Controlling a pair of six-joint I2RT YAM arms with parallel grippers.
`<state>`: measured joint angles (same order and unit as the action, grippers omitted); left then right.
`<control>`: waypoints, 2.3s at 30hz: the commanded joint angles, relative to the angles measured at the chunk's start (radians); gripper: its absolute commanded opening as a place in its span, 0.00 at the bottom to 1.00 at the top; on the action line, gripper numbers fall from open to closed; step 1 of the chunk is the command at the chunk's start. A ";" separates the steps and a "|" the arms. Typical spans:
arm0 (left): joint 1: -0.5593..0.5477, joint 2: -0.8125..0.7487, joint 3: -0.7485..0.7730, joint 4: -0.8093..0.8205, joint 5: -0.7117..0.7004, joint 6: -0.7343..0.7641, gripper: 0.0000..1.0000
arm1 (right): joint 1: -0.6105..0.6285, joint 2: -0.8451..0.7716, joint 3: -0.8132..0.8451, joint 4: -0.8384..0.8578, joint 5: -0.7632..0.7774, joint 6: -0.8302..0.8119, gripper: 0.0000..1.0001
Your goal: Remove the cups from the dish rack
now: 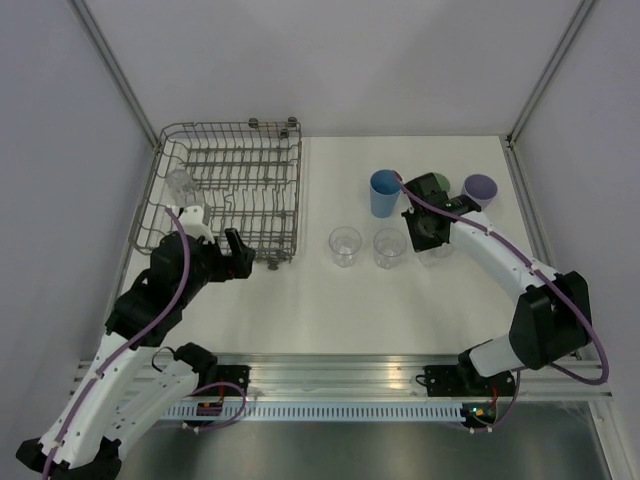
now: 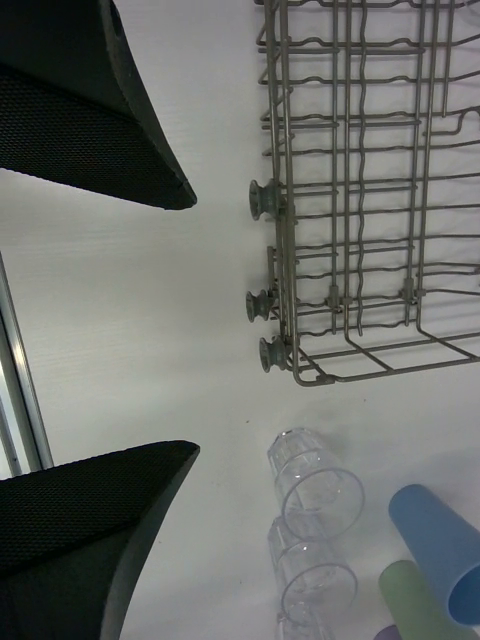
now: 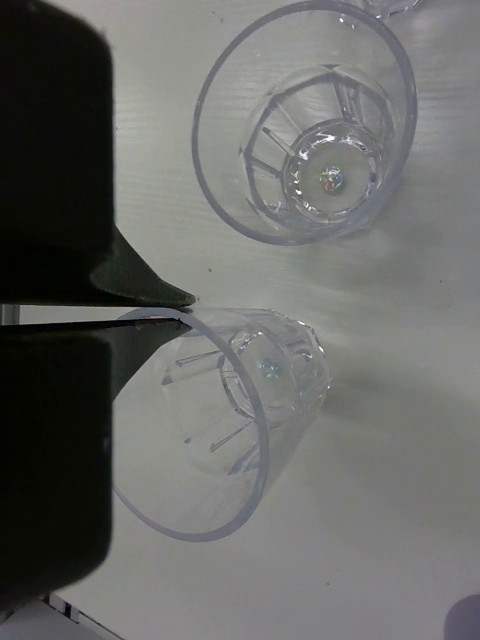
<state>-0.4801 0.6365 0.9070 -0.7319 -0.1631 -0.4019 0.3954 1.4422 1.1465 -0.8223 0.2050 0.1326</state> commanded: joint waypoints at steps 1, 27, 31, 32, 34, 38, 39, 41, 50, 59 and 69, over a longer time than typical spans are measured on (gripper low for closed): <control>-0.002 -0.032 -0.017 0.032 -0.065 0.040 1.00 | -0.007 0.052 0.019 0.060 -0.010 -0.033 0.01; -0.002 -0.055 -0.037 0.029 -0.072 0.048 1.00 | -0.010 0.132 0.002 0.078 -0.062 -0.041 0.09; -0.002 -0.057 -0.037 0.029 -0.069 0.051 1.00 | -0.010 0.116 -0.001 0.077 -0.049 -0.036 0.13; -0.002 -0.054 -0.037 0.029 -0.067 0.051 1.00 | -0.010 0.113 0.001 0.075 -0.049 -0.037 0.13; -0.002 -0.054 -0.037 0.029 -0.065 0.051 1.00 | -0.010 0.104 0.004 0.068 -0.042 -0.036 0.13; -0.002 -0.052 -0.037 0.031 -0.062 0.052 1.00 | -0.009 0.084 0.013 0.058 -0.038 -0.034 0.15; -0.002 -0.052 -0.037 0.031 -0.062 0.052 1.00 | -0.010 0.080 0.016 0.057 -0.036 -0.034 0.17; -0.002 -0.052 -0.037 0.031 -0.062 0.051 1.00 | -0.010 0.075 0.021 0.049 -0.036 -0.034 0.20; -0.002 -0.035 -0.017 0.023 -0.078 0.031 1.00 | -0.010 0.000 0.070 -0.008 -0.047 -0.030 0.28; -0.002 0.098 0.107 -0.054 -0.269 -0.149 1.00 | -0.010 -0.209 0.108 0.018 -0.061 -0.010 0.98; 0.052 0.448 0.306 -0.072 -0.487 -0.360 1.00 | -0.010 -0.488 -0.066 0.268 -0.199 0.035 0.98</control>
<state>-0.4576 1.0130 1.1461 -0.7914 -0.5613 -0.6437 0.3885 1.0039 1.1324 -0.6807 0.0898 0.1379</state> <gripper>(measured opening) 0.994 0.976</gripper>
